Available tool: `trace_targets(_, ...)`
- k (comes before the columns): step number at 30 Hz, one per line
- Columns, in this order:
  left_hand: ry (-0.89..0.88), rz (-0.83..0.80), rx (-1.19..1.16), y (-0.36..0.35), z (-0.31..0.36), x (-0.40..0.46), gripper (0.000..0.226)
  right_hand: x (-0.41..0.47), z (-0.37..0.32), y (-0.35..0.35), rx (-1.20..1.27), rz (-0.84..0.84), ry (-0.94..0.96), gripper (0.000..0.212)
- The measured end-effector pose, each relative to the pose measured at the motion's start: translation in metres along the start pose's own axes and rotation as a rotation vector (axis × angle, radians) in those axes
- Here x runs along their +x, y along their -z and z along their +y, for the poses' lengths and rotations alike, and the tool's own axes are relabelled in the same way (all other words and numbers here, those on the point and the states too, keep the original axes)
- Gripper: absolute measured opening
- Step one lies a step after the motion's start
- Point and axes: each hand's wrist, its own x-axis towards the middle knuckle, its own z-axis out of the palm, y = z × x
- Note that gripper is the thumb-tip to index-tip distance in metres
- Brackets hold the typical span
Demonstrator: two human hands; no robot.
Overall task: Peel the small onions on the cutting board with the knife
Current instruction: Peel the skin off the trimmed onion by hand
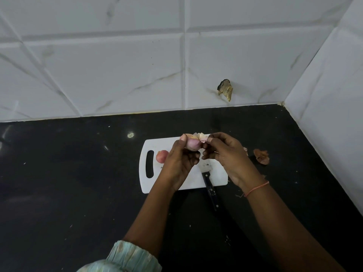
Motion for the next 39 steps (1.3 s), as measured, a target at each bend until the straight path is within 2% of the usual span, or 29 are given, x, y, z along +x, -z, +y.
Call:
trace_targets(5, 0.002, -0.006, -0.126, -0.003, 0.001, 0.000, 0.034, -0.001, 0.005, -0.002, 0.088, 0.083, -0.017, 0.007)
trace_targets(9, 0.028, 0.020, -0.274, -0.004, 0.004, 0.001, 0.035, -0.003, 0.008, -0.005, 0.257, 0.117, -0.090, 0.012)
trace_targets(12, 0.059, 0.045, -0.295, 0.000, 0.004, 0.002, 0.037, -0.001, 0.011, -0.005, 0.385, 0.165, -0.137, 0.012)
trace_targets(14, 0.076, 0.047, -0.273, 0.001, 0.005, 0.002, 0.037, 0.002, 0.013, -0.001, 0.387, 0.215, -0.152, 0.009)
trace_targets(17, 0.087, 0.040, -0.264, 0.000, 0.008, 0.001, 0.034, 0.005, 0.017, 0.010, 0.178, 0.340, -0.104, 0.007)
trace_targets(23, 0.117, 0.040, -0.329, 0.000, 0.011, 0.001, 0.028, 0.012, 0.045, 0.053, -0.539, 0.534, 0.025, 0.010)
trace_targets(26, 0.157, 0.031, -0.349, 0.000, 0.013, 0.000, 0.031, 0.012, 0.058, 0.064, -0.936, 0.495, 0.138, 0.023)
trace_targets(28, 0.176, 0.035, -0.350, -0.002, 0.013, -0.002, 0.026, 0.011, 0.058, 0.065, -1.048, 0.484, 0.179, 0.026)
trace_targets(30, 0.172, 0.062, -0.379, -0.004, 0.013, -0.003, 0.025, 0.009, 0.054, 0.064, -1.032, 0.507, 0.236, 0.018)
trace_targets(33, 0.132, 0.110, -0.350, -0.003, 0.010, -0.001, 0.035, 0.004, 0.043, 0.053, -0.884, 0.503, 0.407, 0.010)
trace_targets(36, 0.107, 0.116, -0.333, -0.003, 0.008, 0.000, 0.041, -0.005, 0.027, 0.021, -0.701, 0.303, 0.546, 0.015)
trace_targets(39, 0.088, 0.070, -0.323, -0.003, 0.009, -0.002, 0.044, -0.007, 0.021, -0.007, -0.592, 0.177, 0.557, 0.022)
